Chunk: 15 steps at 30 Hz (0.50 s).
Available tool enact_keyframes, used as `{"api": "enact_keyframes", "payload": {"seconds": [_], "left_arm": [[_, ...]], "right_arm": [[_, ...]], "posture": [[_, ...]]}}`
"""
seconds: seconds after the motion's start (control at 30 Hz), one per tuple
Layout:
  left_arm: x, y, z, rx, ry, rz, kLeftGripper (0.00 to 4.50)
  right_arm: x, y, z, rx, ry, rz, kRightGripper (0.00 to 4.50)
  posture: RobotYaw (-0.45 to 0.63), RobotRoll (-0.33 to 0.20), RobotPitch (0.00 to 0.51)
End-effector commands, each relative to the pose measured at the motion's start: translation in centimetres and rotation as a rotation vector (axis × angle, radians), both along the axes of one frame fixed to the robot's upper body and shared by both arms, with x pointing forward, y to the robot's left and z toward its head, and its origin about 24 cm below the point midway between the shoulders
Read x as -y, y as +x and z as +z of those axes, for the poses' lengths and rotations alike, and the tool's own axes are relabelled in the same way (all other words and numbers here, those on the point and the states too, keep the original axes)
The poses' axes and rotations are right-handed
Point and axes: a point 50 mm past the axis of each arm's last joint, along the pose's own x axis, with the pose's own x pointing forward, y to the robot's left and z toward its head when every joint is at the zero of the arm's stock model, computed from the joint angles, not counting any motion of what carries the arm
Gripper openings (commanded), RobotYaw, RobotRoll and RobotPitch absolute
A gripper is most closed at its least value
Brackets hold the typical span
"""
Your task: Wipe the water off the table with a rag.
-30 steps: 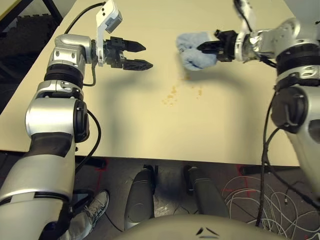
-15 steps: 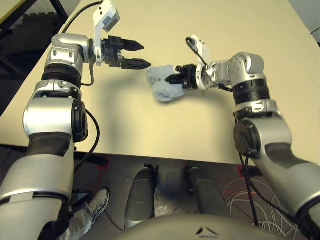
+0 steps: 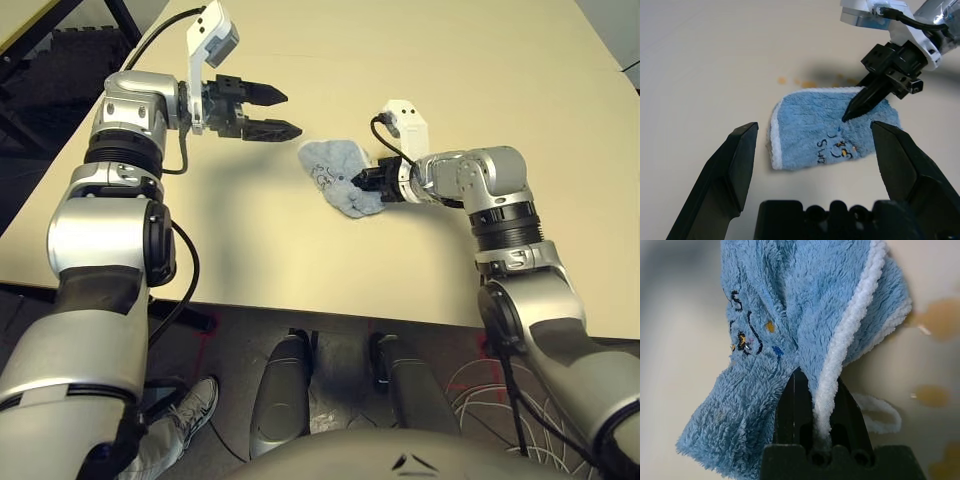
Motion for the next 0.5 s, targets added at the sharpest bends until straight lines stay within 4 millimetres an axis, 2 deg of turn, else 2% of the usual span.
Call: {"api": "enact_keyframes", "payload": {"seconds": [0.03,0.2,0.33,0.5], "left_arm": [[0.2,0.0,-0.1,-0.003,-0.008,-0.008,4.5],[0.2,0.0,-0.1,-0.005,-0.011,-0.009,4.5],[0.1,0.0,-0.2,-0.007,-0.011,-0.005,4.5],[0.3,0.1,-0.2,-0.007,-0.013,-0.005,4.5]], "right_arm": [[2.4,0.1,-0.2,0.009,-0.064,-0.085,0.0],[5.2,0.1,0.8,0.021,-0.105,-0.151,0.0],[8.3,0.3,1.5,0.021,-0.148,-0.243,0.0],[9.4,0.8,2.2,0.041,-0.158,-0.291,0.0]], "posture": [[0.07,0.0,0.201],[0.07,0.0,0.204],[0.06,0.0,0.204],[0.06,0.0,0.203]]}}
